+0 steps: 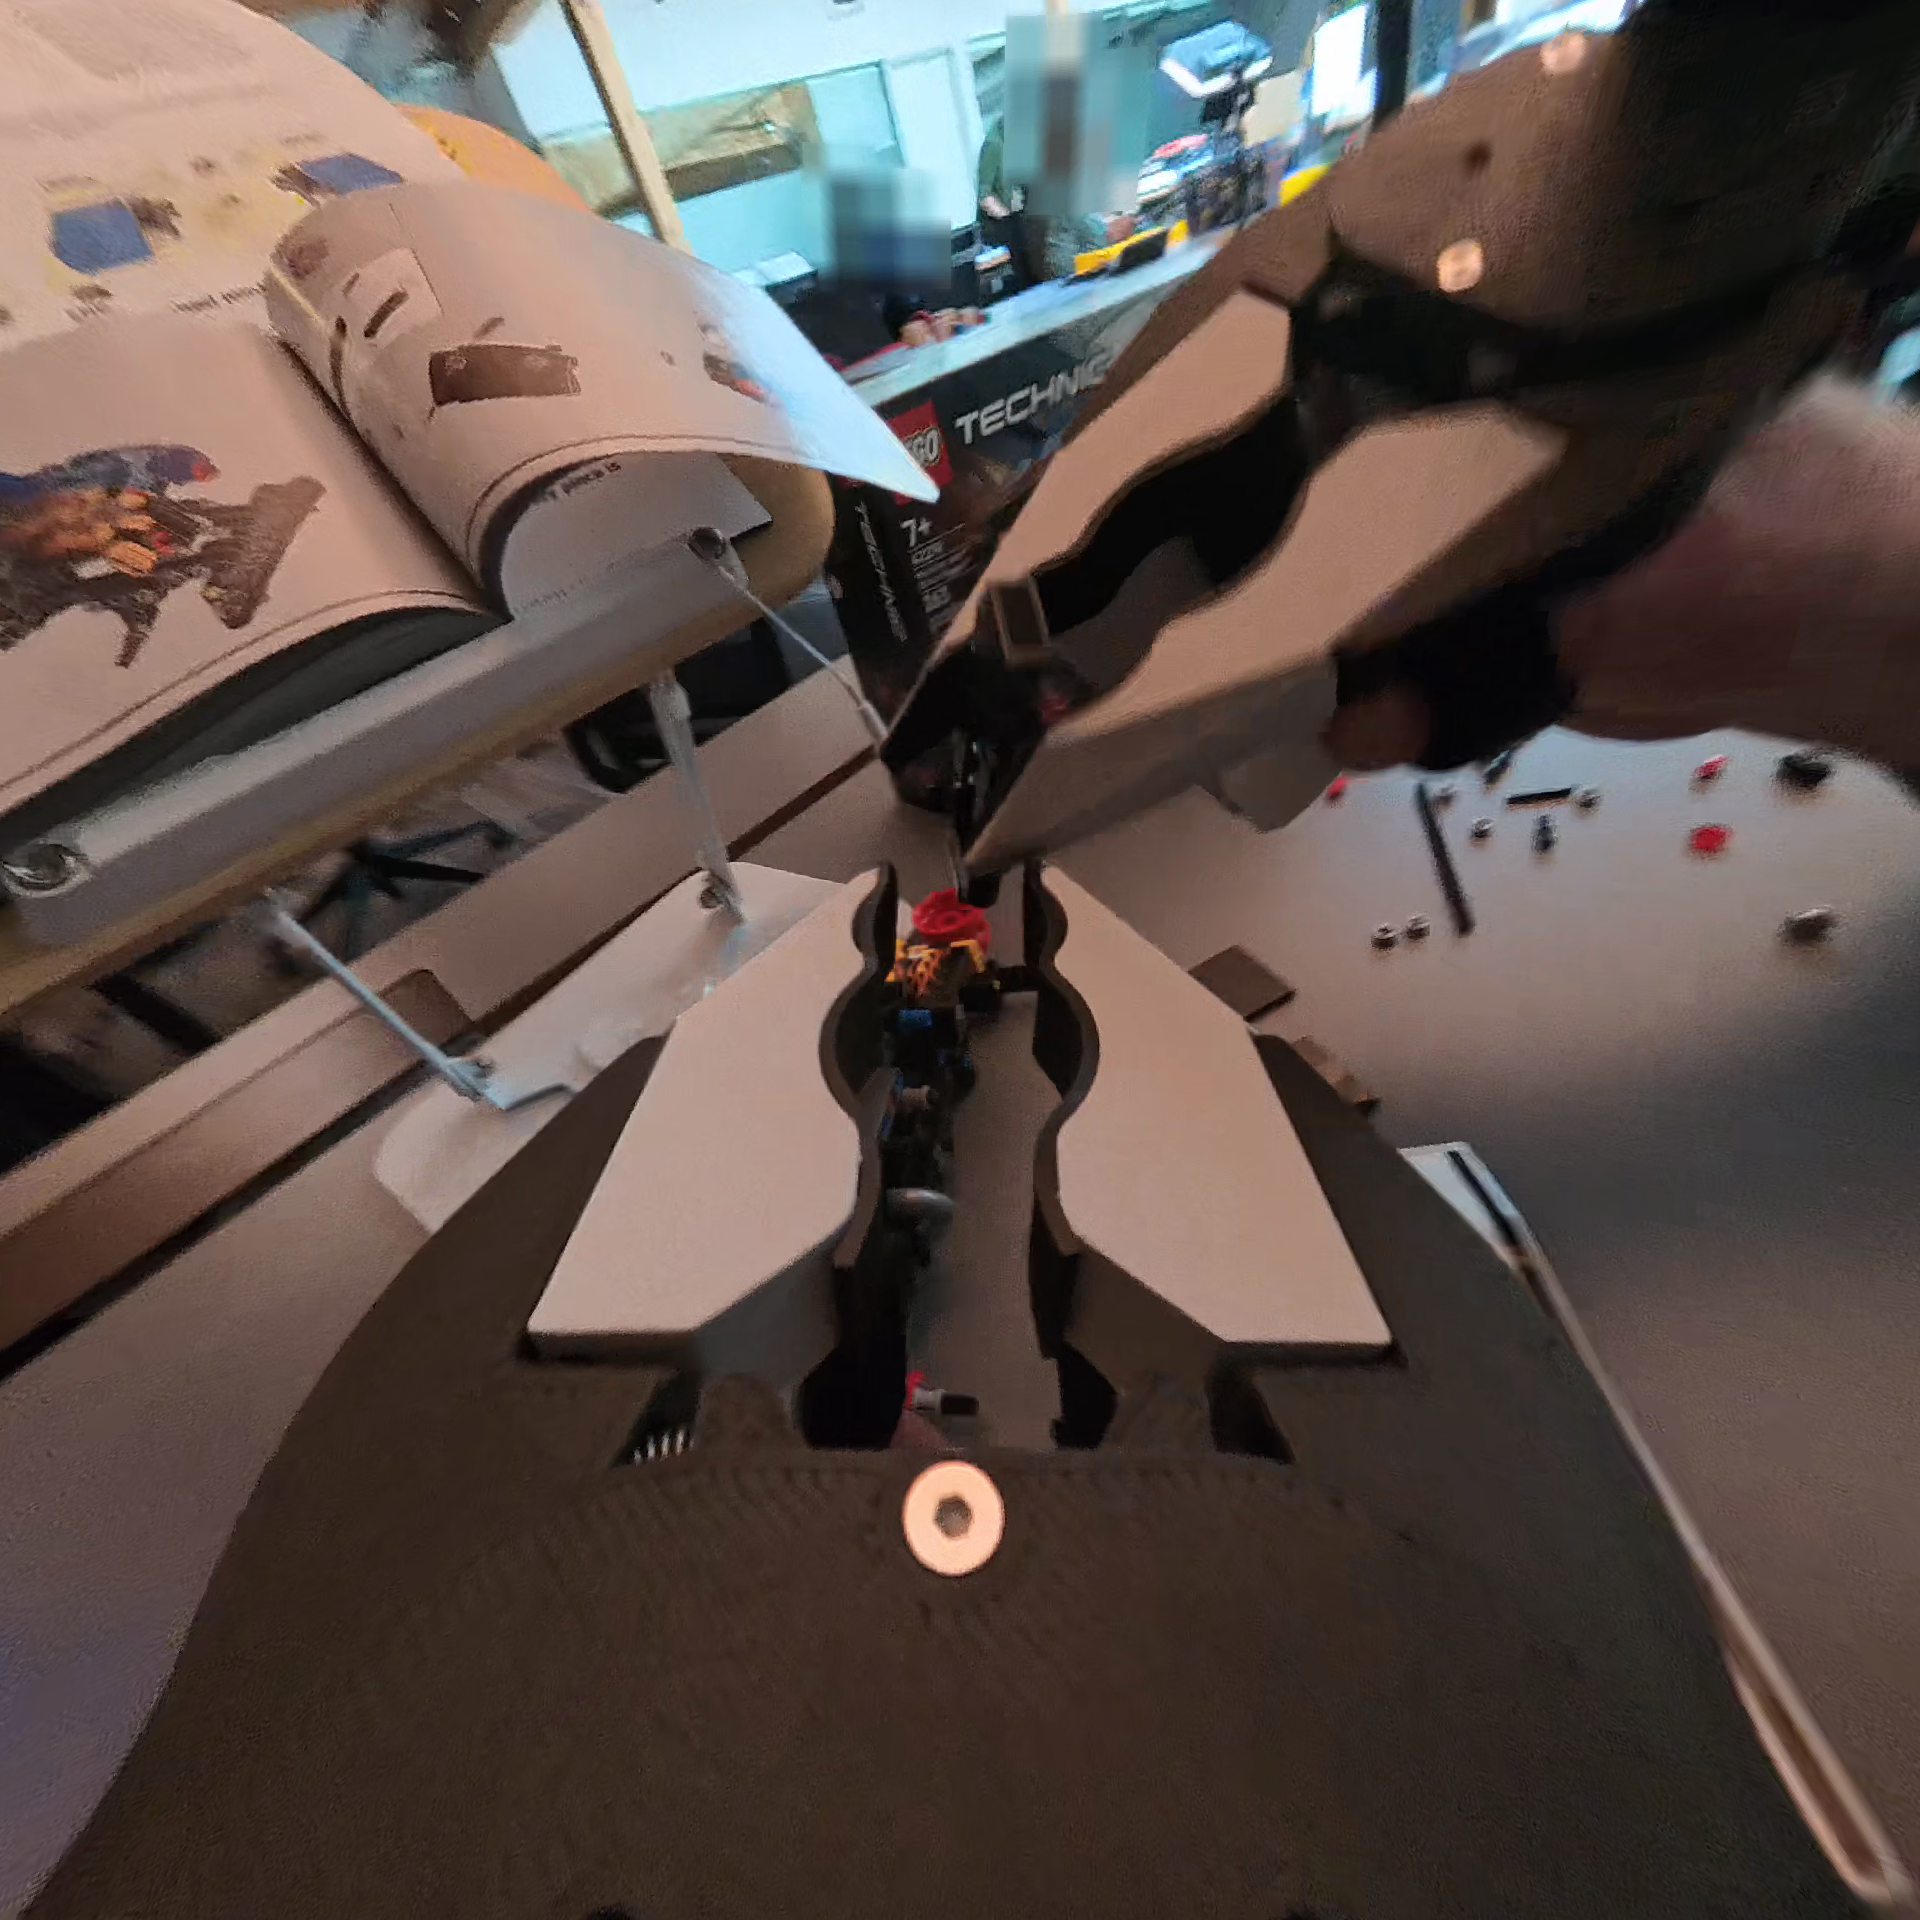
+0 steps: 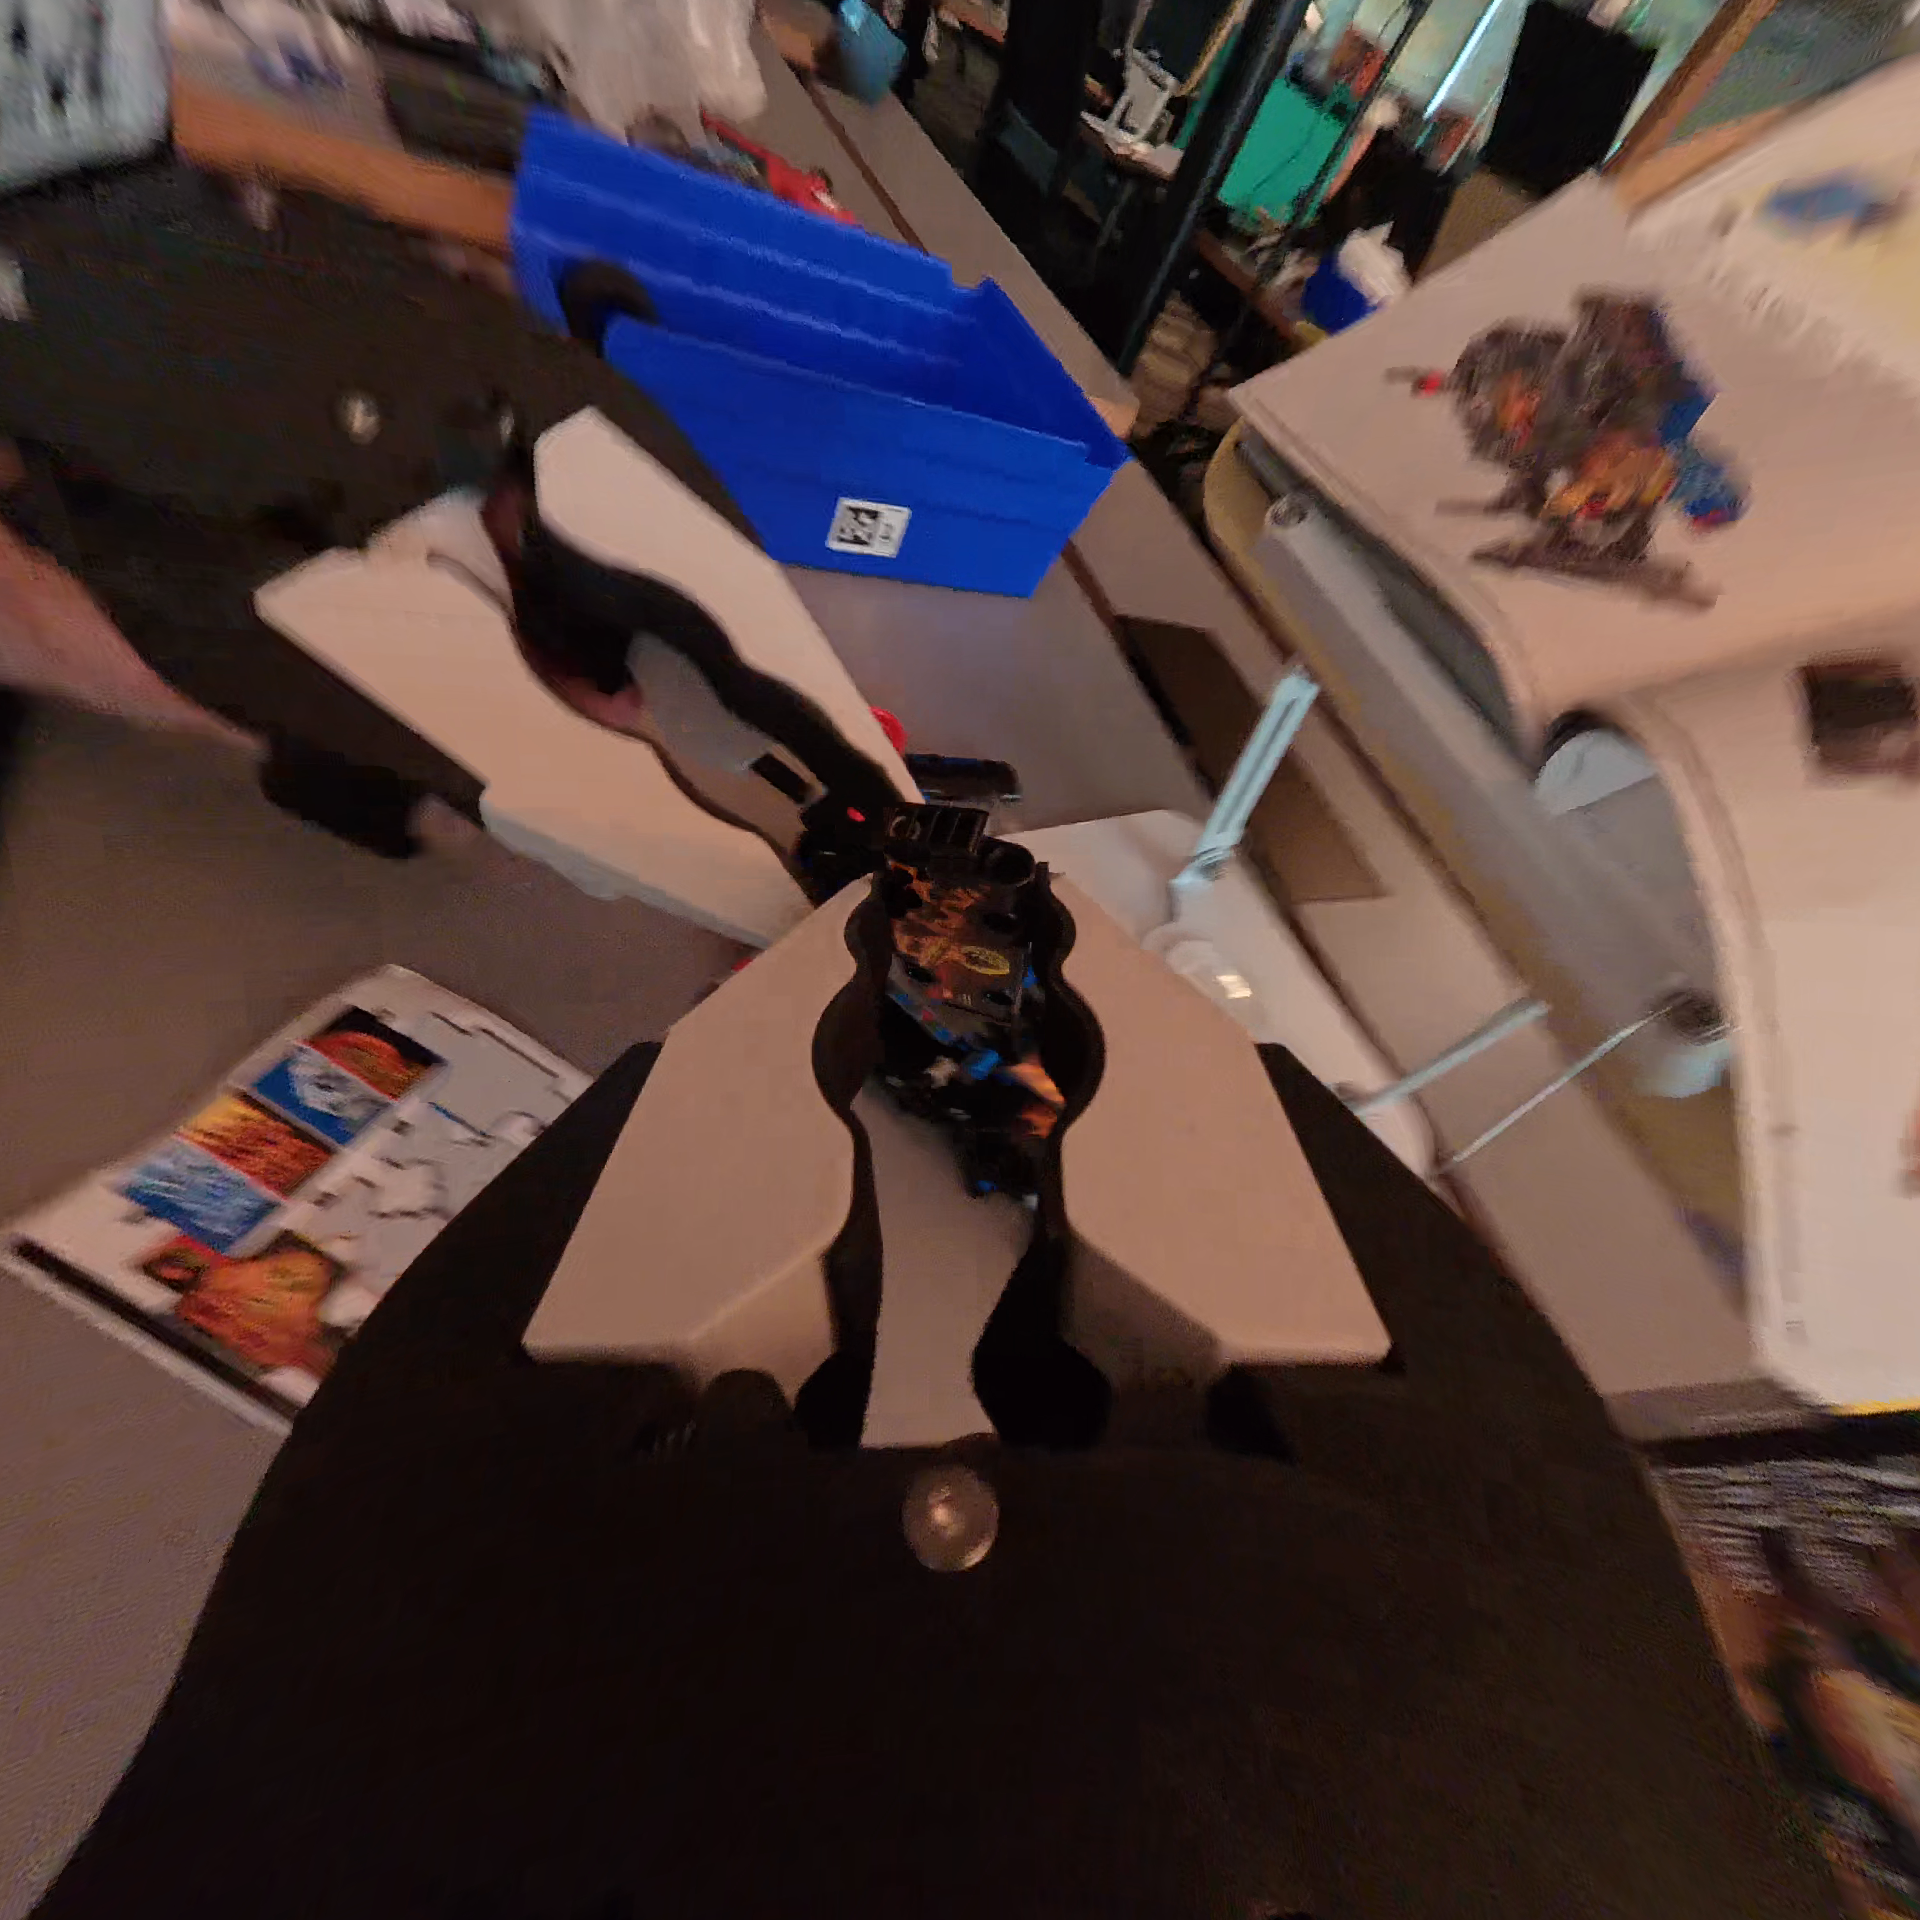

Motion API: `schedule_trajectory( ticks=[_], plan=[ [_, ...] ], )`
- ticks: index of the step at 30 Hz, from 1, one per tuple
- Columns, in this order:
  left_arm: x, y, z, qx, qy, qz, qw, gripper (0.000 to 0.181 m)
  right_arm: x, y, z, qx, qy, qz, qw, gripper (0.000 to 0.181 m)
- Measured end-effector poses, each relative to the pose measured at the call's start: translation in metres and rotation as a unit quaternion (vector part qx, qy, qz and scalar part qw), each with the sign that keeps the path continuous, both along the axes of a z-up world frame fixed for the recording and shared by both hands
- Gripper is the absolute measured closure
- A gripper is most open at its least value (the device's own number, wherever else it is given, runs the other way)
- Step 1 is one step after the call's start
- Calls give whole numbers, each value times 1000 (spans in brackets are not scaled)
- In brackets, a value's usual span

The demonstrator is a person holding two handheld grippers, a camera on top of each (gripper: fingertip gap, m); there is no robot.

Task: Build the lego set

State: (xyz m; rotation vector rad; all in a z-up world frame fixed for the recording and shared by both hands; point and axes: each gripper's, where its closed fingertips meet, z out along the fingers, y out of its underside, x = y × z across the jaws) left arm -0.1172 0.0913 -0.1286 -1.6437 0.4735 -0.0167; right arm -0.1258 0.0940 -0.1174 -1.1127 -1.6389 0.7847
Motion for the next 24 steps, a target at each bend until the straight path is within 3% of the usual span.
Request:
schedule_trajectory(
  ticks=[3,6,10,13,14,17,21,24],
  plan=[
    [2,-2,1,-41,-12,-25,999,158,1,-1,4,128,0,-24,991,157],
    [5,-14,-1,-90,-33,-70,993,146,5,10,-2,176,-15,-38,984,157],
    [11,-21,4,-106,-63,-80,989,140,2,4,-15,264,-41,-37,963,157],
    [15,-21,-4,-97,-37,-60,993,153,-2,-5,-26,340,-61,-43,938,157],
    [14,-21,-7,-97,-34,-54,993,168,-3,-8,-29,351,-62,-42,934,157],
    [13,-23,-12,-85,-31,-47,995,171,-6,-10,-32,378,-63,-46,922,157],
    [1,-25,-9,-63,-30,-24,997,172,-6,-12,-26,353,-48,-38,934,152],
    [-1,-29,-3,-37,-39,-32,998,172,5,-7,-25,194,-42,-49,979,149]
  ],
)
